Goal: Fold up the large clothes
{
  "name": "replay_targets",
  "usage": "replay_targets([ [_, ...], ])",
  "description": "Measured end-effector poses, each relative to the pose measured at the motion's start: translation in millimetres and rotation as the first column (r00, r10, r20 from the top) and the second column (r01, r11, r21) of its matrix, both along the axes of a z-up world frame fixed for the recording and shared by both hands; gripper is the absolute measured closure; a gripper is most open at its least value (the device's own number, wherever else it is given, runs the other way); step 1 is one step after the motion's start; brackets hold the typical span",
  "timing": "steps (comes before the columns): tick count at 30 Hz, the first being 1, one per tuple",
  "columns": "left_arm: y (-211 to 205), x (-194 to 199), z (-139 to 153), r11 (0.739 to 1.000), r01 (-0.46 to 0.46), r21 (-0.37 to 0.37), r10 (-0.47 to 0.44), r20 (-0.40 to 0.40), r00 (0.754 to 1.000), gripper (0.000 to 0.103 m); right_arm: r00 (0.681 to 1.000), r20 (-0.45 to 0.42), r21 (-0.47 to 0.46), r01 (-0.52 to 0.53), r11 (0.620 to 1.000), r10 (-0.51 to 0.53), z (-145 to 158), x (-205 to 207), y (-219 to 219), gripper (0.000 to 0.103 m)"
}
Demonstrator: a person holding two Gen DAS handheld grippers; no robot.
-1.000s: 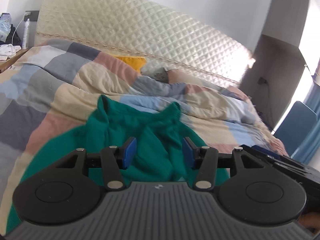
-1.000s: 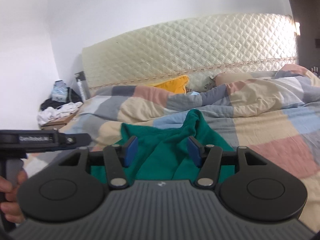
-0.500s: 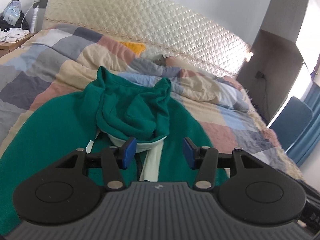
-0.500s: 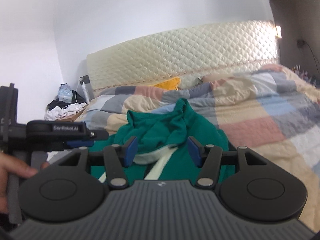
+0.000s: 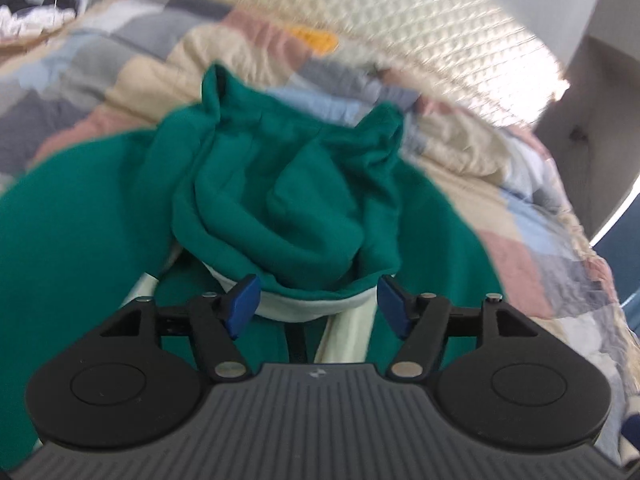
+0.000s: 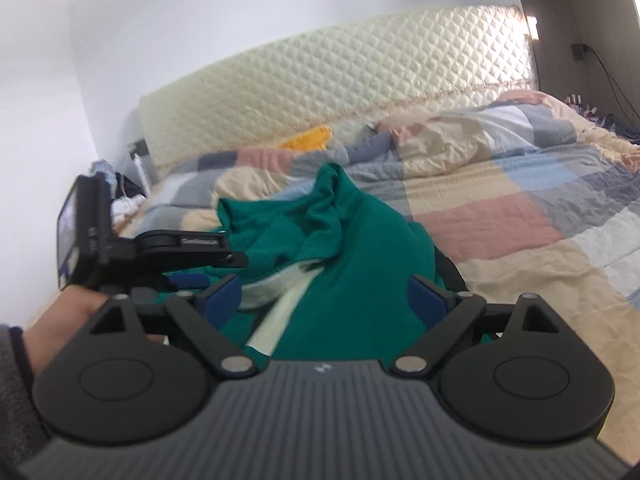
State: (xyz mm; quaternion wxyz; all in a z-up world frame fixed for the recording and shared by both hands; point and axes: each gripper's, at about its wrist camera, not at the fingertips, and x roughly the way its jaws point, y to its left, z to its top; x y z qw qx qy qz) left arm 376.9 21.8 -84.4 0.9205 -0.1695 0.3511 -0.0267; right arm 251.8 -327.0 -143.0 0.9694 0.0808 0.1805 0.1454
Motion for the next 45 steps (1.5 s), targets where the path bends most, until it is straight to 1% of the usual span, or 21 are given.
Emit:
replay_targets([
  [3, -9, 27, -20, 1.0, -0.014, 0.027, 0.015, -0.035, 0.999, 0.033, 0.999, -0.042, 0.005, 0.009, 1.0, -0.009, -10, 18, 1, 0.012],
  [8, -16, 63, -34, 0.997, -0.025, 0.069, 0.027, -0.019, 0.999, 0.035, 0.996, -0.09, 0.027, 0.031, 0.999, -0.028, -25, 39, 0, 0.012],
  [9, -20, 72, -36, 0.994, -0.024, 0.106, 0.027, -0.033, 0.999, 0.038, 0.994, -0.103, 0.029, 0.034, 0.999, -0.031, -27, 42, 0, 0.012],
  [11, -27, 87, -38, 0.985, -0.026, 0.168, 0.037, -0.061, 0.997, 0.054, 0.991, -0.126, 0.025, 0.042, 0.999, -0.039, -33, 47, 1, 0.012],
  [12, -28, 95, -39, 0.983, -0.025, 0.181, 0.038, -0.068, 0.997, 0.057, 0.99, -0.133, 0.016, 0.049, 0.999, -0.046, -35, 50, 2, 0.012],
  [14, -31, 108, -38, 0.976, -0.006, 0.219, 0.024, -0.076, 0.997, 0.07, 0.989, -0.139, 0.0, 0.059, 0.998, -0.059, -39, 55, 4, 0.012],
  [15, -31, 113, -36, 0.972, 0.011, 0.235, 0.009, -0.083, 0.996, 0.073, 0.988, -0.143, -0.003, 0.064, 0.998, -0.064, -41, 56, 5, 0.012],
  [17, -24, 129, -27, 0.97, 0.04, 0.24, -0.012, -0.117, 0.993, 0.083, 0.984, -0.163, -0.003, 0.077, 0.997, -0.077, -46, 59, 6, 0.012],
  [19, -13, 146, -4, 0.974, 0.02, 0.225, 0.0, -0.09, 0.996, 0.084, 0.977, -0.188, -0.004, 0.098, 0.995, -0.096, -52, 58, 8, 0.012],
  [21, -2, 167, 21, 0.975, -0.011, 0.221, 0.021, -0.04, 0.999, 0.085, 0.972, -0.208, -0.039, 0.105, 0.994, -0.11, -58, 56, 15, 0.012],
  [23, 4, 194, 45, 0.97, -0.028, 0.24, 0.026, 0.01, 1.0, 0.085, 0.976, -0.191, -0.072, 0.088, 0.994, -0.1, -60, 54, 23, 0.012],
  [26, 13, 241, 75, 0.963, -0.046, 0.265, 0.026, 0.081, 0.996, 0.085, 0.986, -0.146, -0.035, 0.075, 0.997, -0.079, -59, 57, 30, 0.012],
  [28, 22, 274, 87, 0.958, -0.074, 0.276, 0.044, 0.113, 0.993, 0.085, 0.991, -0.114, -0.008, 0.073, 0.997, -0.073, -64, 58, 34, 0.012],
  [32, 38, 339, 83, 0.94, -0.123, 0.317, 0.087, 0.125, 0.988, 0.084, 0.987, -0.115, -0.059, 0.102, 0.993, -0.108, -80, 75, 44, 0.012],
  [34, 39, 368, 67, 0.931, -0.103, 0.35, 0.083, 0.071, 0.994, 0.084, 0.987, -0.106, -0.061, 0.118, 0.991, -0.124, -85, 87, 46, 0.012],
  [36, 45, 386, 46, 0.933, -0.09, 0.349, 0.09, 0.017, 0.996, 0.084, 0.987, -0.088, -0.083, 0.127, 0.988, -0.134, -90, 96, 50, 0.012],
  [39, 55, 390, 25, 0.943, -0.047, 0.329, 0.058, -0.026, 0.998, 0.081, 0.987, -0.087, -0.124, 0.121, 0.985, -0.132, -99, 109, 57, 0.012],
  [42, 55, 369, 27, 0.949, 0.017, 0.316, -0.009, -0.026, 1.0, 0.065, 0.99, -0.086, -0.113, 0.105, 0.988, -0.115, -98, 114, 59, 0.012],
  [43, 56, 361, 30, 0.952, 0.031, 0.305, -0.022, -0.03, 0.999, 0.055, 0.991, -0.081, -0.108, 0.097, 0.989, -0.106, -98, 115, 60, 0.012],
  [44, 55, 348, 33, 0.956, 0.038, 0.292, -0.029, -0.035, 0.999, 0.05, 0.992, -0.083, -0.108, 0.089, 0.99, -0.098, -97, 117, 61, 0.012],
  [45, 57, 337, 38, 0.959, 0.044, 0.281, -0.035, -0.037, 0.999, 0.048, 0.992, -0.086, -0.104, 0.081, 0.991, -0.09, -97, 117, 61, 0.012],
])
